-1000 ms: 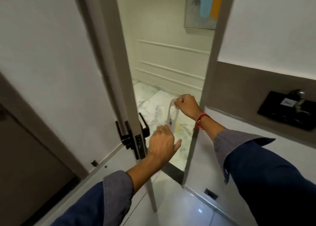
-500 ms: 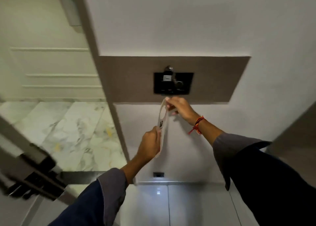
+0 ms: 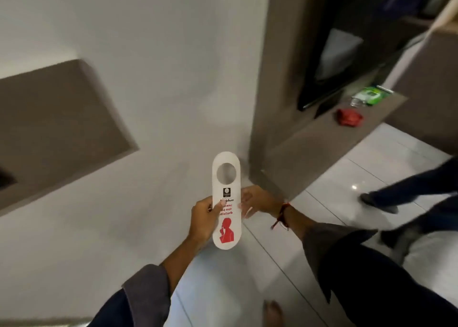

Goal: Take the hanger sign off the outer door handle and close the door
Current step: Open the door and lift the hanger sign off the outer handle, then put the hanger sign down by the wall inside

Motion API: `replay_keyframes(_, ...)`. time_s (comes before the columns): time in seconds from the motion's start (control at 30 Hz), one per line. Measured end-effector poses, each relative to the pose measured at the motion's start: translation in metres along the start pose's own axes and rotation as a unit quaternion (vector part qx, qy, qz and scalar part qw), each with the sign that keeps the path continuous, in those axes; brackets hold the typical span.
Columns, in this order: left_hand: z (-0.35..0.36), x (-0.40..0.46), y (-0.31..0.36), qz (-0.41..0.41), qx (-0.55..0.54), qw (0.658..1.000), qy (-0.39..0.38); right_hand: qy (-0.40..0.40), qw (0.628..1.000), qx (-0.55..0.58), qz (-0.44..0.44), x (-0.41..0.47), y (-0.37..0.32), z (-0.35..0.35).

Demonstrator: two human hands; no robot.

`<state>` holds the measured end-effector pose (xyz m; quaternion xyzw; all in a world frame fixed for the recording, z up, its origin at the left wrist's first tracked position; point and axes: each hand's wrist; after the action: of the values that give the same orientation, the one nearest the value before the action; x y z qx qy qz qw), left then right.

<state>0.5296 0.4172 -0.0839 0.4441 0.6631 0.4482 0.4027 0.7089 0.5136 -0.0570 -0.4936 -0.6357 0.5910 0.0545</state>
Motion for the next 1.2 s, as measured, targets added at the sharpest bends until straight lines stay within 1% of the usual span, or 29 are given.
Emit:
replay_keyframes(0.07,0.057,0.032,0.002,-0.018,0.009,0.999,-0.036,0.044,0.998,0.033,0.036,0.002,0.035,-0.052)
replay_keyframes(0.13,0.104,0.06,0.002,-0.03,0.015,0.997,-0.068,0.074,0.996,0.022,0.052,0.007,0.065,-0.095)
replay_keyframes(0.23,0.175,0.102,-0.002,-0.024,0.064,0.993,-0.092,0.103,0.99,0.009,0.093,0.014,0.105,-0.154)
replay_keyframes(0.33,0.233,0.139,-0.002,-0.029,0.093,0.991,-0.096,0.141,0.983,0.017,0.115,0.03,0.138,-0.2)
replay_keyframes(0.4,0.266,0.169,-0.004,-0.04,0.101,0.991,-0.081,0.192,0.973,0.017,0.124,0.051,0.157,-0.227)
replay_keyframes(0.47,0.283,0.191,0.0,-0.047,0.108,0.991,-0.059,0.239,0.962,0.023,0.13,0.068,0.166,-0.24)
replay_keyframes(0.5,0.286,0.197,0.003,-0.046,0.117,0.991,-0.054,0.26,0.957,0.031,0.127,0.072,0.167,-0.241)
replay_keyframes(0.57,0.301,0.224,-0.003,-0.053,0.145,0.987,-0.04,0.276,0.954,0.025,0.118,0.1,0.173,-0.249)
replay_keyframes(0.67,0.308,0.246,-0.012,-0.059,0.186,0.98,-0.03,0.266,0.958,-0.022,0.104,0.124,0.175,-0.246)
replay_keyframes(0.77,0.31,0.255,-0.018,-0.064,0.205,0.976,-0.035,0.264,0.959,-0.027,0.095,0.139,0.18,-0.245)
replay_keyframes(0.9,0.308,0.258,-0.019,-0.051,0.235,0.969,-0.05,0.252,0.963,-0.054,0.08,0.145,0.184,-0.244)
replay_keyframes(0.97,0.305,0.256,-0.022,-0.041,0.232,0.97,-0.052,0.243,0.965,-0.061,0.08,0.147,0.186,-0.243)
replay_keyframes(1.07,0.3,0.249,-0.02,-0.03,0.215,0.973,-0.078,0.237,0.966,-0.076,0.077,0.144,0.181,-0.241)
replay_keyframes(1.2,0.294,0.236,-0.009,-0.015,0.197,0.976,-0.096,0.256,0.956,-0.129,0.056,0.127,0.177,-0.233)
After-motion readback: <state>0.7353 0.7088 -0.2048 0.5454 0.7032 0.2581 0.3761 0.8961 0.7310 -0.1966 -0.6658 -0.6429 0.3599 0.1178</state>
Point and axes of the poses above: each hand's wrist, its own x-axis towards the middle knuckle, its own z-axis out of the palm, y = z × x, and after that the axes turned 1 degree about z, right-handed
